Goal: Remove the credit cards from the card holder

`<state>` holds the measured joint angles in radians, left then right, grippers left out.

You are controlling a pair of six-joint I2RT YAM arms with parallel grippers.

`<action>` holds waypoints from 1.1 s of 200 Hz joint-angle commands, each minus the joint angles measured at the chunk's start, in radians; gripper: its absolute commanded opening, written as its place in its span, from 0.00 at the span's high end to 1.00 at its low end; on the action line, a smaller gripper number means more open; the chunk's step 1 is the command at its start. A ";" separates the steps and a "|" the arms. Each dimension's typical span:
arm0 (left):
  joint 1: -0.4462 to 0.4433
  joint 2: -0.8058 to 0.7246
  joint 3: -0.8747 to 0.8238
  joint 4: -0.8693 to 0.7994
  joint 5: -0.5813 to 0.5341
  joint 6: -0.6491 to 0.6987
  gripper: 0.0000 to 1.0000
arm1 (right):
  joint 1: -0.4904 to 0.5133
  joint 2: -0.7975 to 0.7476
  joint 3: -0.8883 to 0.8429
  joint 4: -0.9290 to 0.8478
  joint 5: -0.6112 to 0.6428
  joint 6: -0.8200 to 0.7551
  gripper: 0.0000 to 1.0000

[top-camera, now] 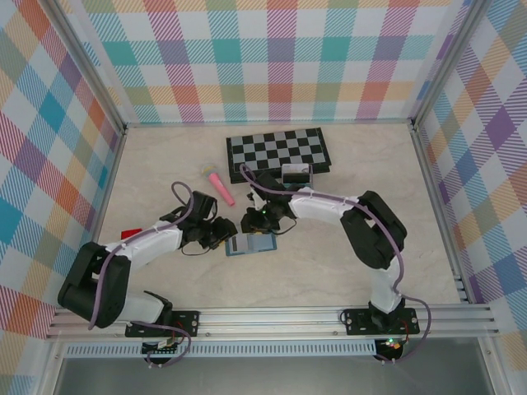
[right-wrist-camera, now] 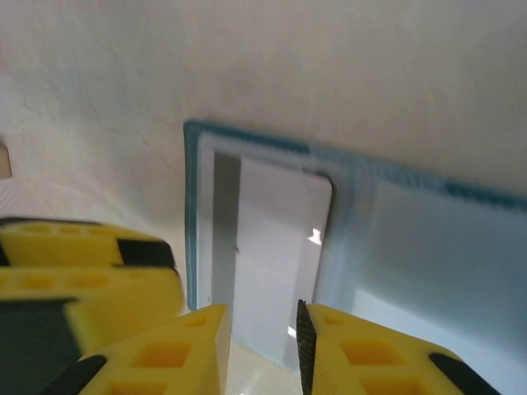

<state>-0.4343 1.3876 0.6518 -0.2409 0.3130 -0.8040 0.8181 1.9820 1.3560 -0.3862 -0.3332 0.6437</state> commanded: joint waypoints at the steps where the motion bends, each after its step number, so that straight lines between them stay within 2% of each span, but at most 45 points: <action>1: -0.006 0.027 0.025 -0.002 -0.016 0.011 0.67 | -0.004 0.044 0.054 -0.043 0.022 0.005 0.72; 97: -0.009 0.102 0.026 -0.023 -0.061 0.018 0.80 | -0.004 0.098 0.066 -0.065 0.027 0.001 0.77; 160: -0.010 0.084 0.021 -0.098 -0.110 0.020 0.84 | -0.004 0.079 0.028 -0.004 -0.052 -0.025 0.81; 220: -0.010 0.098 0.011 -0.099 -0.114 0.025 0.85 | -0.004 0.071 0.022 -0.016 -0.044 -0.035 0.84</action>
<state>-0.4370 1.4708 0.6720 -0.2630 0.2489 -0.7925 0.8124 2.0689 1.3949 -0.4034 -0.3580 0.6281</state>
